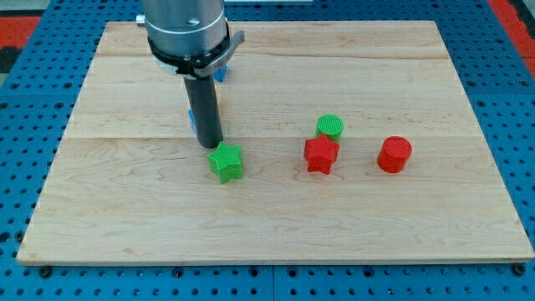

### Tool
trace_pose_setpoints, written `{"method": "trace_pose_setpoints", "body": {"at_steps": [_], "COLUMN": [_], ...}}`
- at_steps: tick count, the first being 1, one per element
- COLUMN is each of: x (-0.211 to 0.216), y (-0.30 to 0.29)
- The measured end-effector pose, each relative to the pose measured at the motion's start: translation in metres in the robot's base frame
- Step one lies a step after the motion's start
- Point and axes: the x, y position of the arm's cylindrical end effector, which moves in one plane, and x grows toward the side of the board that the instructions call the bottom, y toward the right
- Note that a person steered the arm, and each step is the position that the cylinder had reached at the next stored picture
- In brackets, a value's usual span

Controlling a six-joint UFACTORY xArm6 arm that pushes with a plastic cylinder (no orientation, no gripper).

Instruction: Slide the green star close to the red star

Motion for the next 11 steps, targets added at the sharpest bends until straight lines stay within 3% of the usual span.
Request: {"method": "trace_pose_setpoints", "body": {"at_steps": [1, 2, 4, 5, 6, 9, 10, 11], "x": [0.021, 0.012, -0.003, 0.011, 0.056, 0.042, 0.130, 0.138], "y": [-0.010, -0.045, -0.042, -0.054, -0.054, 0.047, 0.070, 0.208]}}
